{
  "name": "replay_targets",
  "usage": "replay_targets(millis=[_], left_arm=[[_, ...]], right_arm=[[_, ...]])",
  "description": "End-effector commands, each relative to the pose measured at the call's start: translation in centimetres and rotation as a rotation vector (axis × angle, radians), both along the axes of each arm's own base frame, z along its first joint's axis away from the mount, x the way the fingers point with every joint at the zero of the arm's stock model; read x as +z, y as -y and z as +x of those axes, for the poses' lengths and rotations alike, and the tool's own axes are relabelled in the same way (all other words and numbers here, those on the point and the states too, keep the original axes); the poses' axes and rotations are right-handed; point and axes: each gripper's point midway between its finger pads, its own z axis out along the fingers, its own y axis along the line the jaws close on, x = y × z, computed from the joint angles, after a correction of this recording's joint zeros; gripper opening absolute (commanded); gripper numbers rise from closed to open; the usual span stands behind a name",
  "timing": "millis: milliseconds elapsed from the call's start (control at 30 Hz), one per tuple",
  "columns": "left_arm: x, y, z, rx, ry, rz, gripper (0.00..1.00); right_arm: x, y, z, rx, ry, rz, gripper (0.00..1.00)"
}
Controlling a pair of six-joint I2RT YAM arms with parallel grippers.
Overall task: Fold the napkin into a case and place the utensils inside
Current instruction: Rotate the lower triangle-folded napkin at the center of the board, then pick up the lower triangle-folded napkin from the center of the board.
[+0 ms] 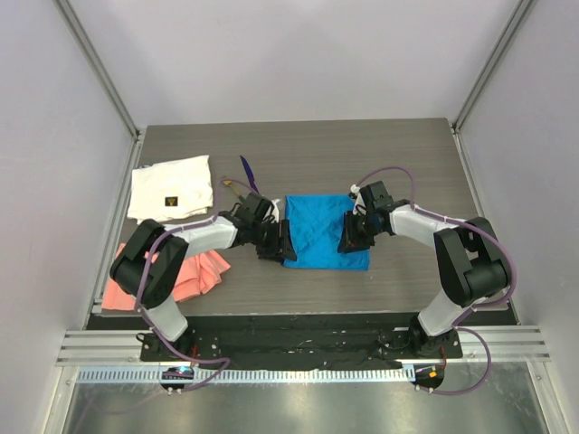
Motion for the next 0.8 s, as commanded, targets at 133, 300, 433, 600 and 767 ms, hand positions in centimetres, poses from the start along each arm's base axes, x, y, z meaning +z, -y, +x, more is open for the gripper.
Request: replay_targets(millis=[133,300,433,600,767], left_arm=[[-0.7,0.4,0.4,-0.006,0.015,-0.011,0.55],[-1.4,0.3,0.2,0.005,-0.004,-0.009,0.48],[-1.8,0.7,-0.2,0.03,-0.052,-0.034,0.34],[-1.3,0.4,-0.2,0.062,-0.102,-0.063,0.07],[-0.4,-0.2,-0.1,0.076,-0.131,-0.077,0.0]], right_arm=[[-0.5,-0.6,0.0,-0.003,0.004,0.027,0.29],[-1.8,-0.4,-0.7,-0.01,-0.03,0.019,0.27],[-2.2,-0.4,-1.0,-0.009,-0.037,0.014,0.27],[-2.2,0.0,-1.0,-0.004,-0.028,-0.011,0.27],[-1.9,1.0,-0.6,-0.002,0.002,-0.074,0.26]])
